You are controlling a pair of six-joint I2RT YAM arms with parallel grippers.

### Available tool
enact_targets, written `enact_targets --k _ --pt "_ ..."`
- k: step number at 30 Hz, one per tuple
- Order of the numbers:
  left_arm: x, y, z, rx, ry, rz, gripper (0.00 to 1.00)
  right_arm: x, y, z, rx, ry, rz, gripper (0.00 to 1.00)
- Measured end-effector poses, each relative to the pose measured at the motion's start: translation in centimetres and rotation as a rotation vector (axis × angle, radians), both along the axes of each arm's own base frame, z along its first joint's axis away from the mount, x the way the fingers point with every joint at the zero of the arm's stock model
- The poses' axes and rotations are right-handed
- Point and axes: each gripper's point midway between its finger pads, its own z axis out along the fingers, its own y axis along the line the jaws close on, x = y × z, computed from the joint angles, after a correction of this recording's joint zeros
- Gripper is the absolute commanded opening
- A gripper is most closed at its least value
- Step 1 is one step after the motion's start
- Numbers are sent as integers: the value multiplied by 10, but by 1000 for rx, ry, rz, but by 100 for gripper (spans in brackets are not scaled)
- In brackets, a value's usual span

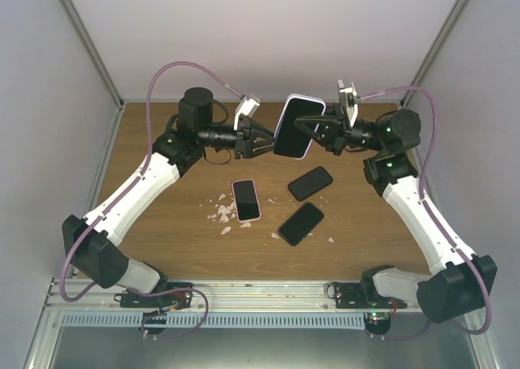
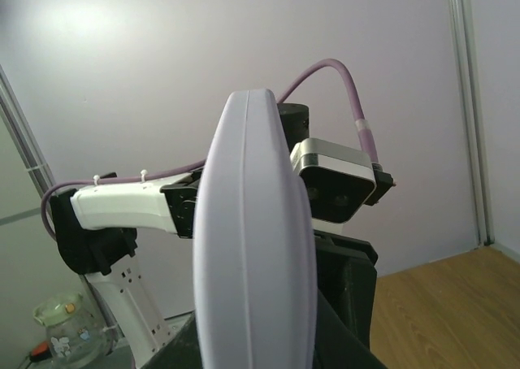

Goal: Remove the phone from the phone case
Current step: Remove the phone case from the phone.

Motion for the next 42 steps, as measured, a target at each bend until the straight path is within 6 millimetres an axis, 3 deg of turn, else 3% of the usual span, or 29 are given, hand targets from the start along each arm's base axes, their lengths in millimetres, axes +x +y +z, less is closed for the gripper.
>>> enact_targets --k 8,12,15,28,42 --pt "-2 0 9 -35 -30 -32 36 -1 -2 2 48 26 2 1" --pt "1 -1 13 -38 -66 -24 51 2 -1 -7 47 86 9 1" --pt "7 -2 17 -37 -109 -5 50 4 0 -12 36 120 11 0" --pt "4 -4 15 -40 -117 -46 37 3 6 -20 -26 106 21 1" --pt "-3 -3 25 -114 -104 -115 0 11 10 -18 -35 119 31 0"
